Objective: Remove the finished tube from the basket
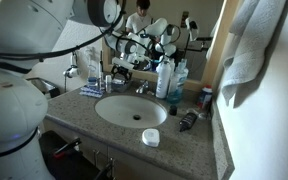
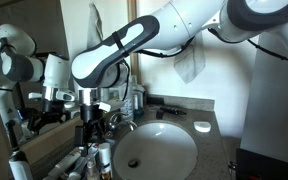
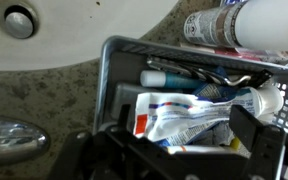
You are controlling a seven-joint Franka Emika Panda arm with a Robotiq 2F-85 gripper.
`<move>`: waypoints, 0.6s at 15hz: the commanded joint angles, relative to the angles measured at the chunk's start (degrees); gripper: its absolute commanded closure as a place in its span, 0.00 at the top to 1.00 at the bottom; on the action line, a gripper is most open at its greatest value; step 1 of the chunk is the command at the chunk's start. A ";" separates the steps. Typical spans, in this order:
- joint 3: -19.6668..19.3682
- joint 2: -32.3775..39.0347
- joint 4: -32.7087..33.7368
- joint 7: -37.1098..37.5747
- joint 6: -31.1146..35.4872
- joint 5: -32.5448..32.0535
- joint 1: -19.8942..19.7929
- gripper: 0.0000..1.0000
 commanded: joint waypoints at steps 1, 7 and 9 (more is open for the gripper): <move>0.23 -1.21 -1.50 1.38 -1.55 0.77 -0.56 0.72; 0.10 -1.57 -2.05 1.69 -1.38 1.16 -1.09 0.36; -0.02 -1.71 -2.27 2.18 -1.01 1.13 -1.24 0.22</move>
